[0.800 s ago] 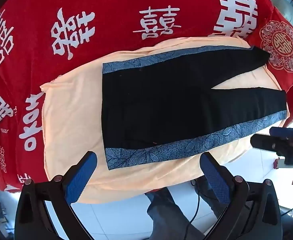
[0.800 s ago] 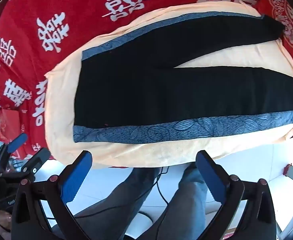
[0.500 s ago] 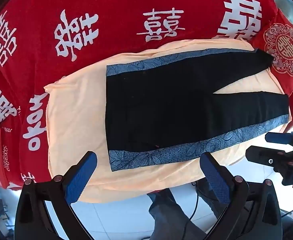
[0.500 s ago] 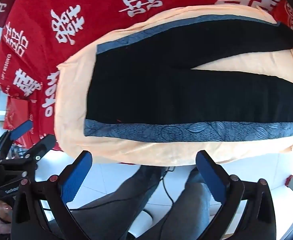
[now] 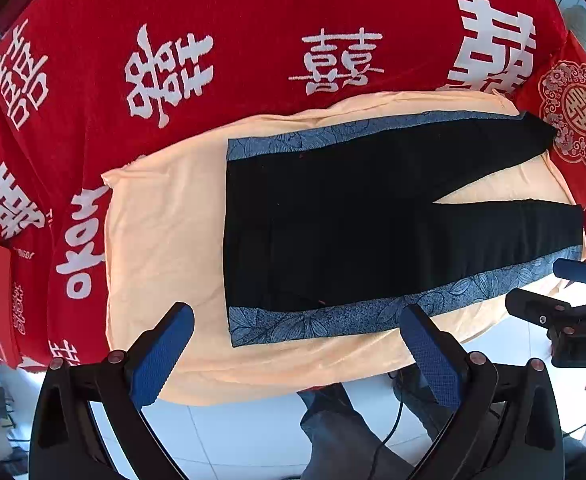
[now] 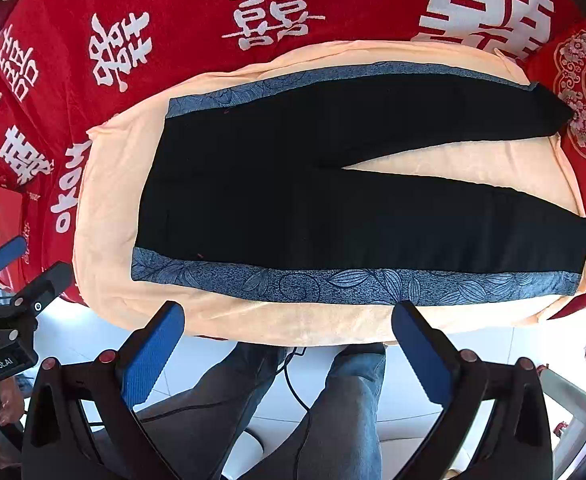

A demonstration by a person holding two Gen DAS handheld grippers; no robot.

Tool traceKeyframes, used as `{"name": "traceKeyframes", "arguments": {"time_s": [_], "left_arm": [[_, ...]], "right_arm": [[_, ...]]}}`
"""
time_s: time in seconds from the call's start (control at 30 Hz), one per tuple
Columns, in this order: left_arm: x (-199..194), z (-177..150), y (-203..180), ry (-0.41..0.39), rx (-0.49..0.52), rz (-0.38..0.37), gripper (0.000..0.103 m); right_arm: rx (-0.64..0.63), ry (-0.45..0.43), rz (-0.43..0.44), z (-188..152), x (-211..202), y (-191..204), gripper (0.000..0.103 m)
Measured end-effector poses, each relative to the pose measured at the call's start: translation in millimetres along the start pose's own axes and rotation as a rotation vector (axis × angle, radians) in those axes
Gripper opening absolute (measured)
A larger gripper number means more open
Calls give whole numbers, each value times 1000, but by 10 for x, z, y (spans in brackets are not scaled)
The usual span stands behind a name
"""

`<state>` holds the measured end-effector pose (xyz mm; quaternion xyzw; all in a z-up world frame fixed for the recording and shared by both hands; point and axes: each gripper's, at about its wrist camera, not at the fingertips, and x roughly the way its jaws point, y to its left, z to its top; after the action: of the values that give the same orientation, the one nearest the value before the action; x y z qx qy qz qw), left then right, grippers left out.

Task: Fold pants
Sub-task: 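Lower both grippers toward the waistband of the black pants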

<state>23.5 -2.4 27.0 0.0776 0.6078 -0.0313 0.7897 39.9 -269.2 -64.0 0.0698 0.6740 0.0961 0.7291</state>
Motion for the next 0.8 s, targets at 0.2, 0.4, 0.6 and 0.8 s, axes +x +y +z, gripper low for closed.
{"name": "traceKeyframes", "arguments": {"time_s": [0.2, 0.4, 0.6, 0.8], "left_arm": [[-50, 3, -34, -15, 6, 13, 103], [-79, 7, -26, -19, 5, 21, 103], [-106, -28, -79, -24, 6, 34, 103], [-109, -62, -213, -15, -2, 59, 103]], "right_arm": [[-9, -15, -30, -9, -46, 29, 103], [-13, -21, -34, -24, -67, 34, 103], [-12, -30, -31, -61, -94, 14, 103], [-25, -32, -18, -94, -91, -61, 103]]}}
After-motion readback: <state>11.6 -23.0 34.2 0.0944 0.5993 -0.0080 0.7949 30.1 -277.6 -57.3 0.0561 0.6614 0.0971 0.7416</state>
